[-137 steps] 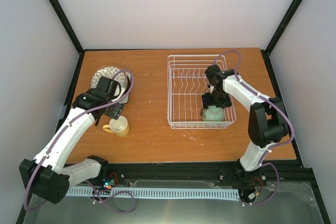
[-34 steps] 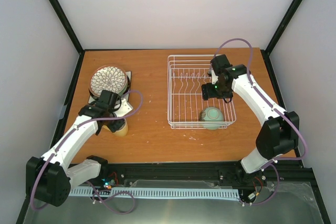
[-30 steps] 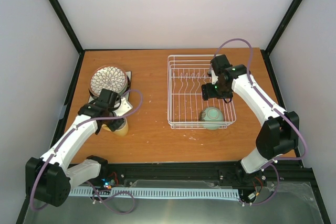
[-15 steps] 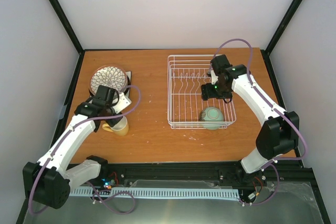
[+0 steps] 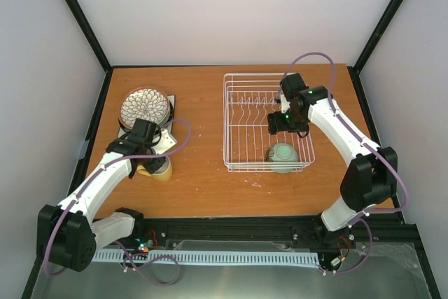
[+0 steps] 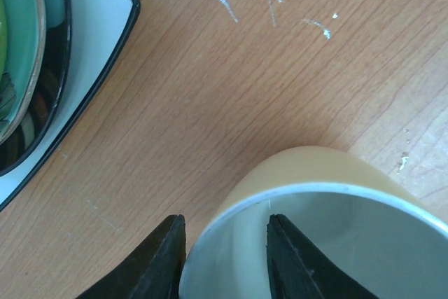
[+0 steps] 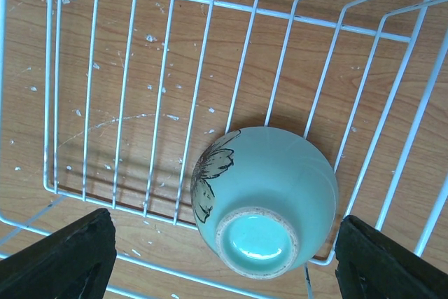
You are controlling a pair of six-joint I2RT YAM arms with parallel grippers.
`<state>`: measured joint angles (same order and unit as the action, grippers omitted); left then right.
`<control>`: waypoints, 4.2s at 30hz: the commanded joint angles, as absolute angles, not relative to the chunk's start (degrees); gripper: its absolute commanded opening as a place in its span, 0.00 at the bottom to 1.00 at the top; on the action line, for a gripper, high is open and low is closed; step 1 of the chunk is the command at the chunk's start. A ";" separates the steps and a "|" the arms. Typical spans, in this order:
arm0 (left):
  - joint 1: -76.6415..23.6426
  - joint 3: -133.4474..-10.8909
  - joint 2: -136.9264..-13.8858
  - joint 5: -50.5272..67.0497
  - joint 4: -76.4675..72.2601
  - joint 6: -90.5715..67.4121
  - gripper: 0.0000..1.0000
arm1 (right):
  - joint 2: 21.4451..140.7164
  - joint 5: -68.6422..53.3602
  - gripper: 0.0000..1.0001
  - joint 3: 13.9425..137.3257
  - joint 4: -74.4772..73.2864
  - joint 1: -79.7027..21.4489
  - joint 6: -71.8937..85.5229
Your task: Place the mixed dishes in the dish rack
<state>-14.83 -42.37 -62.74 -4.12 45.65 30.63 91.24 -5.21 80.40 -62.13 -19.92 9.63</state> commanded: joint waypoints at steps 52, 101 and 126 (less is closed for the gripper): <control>-22.36 -39.63 -77.49 26.93 -79.84 -89.52 0.01 | 64.65 -48.25 0.77 40.72 30.12 -20.01 37.60; -24.52 -36.65 -78.29 26.14 -74.51 -89.68 0.01 | 88.90 -57.46 0.03 64.78 36.65 -32.54 41.37; -22.32 -45.61 -40.66 -9.90 -0.35 -32.41 1.00 | 65.94 -32.21 0.03 63.34 -17.87 -24.94 10.63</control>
<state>-22.65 -45.30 -43.35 3.51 -15.57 -47.29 70.00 -40.58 61.04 -4.10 -24.71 19.27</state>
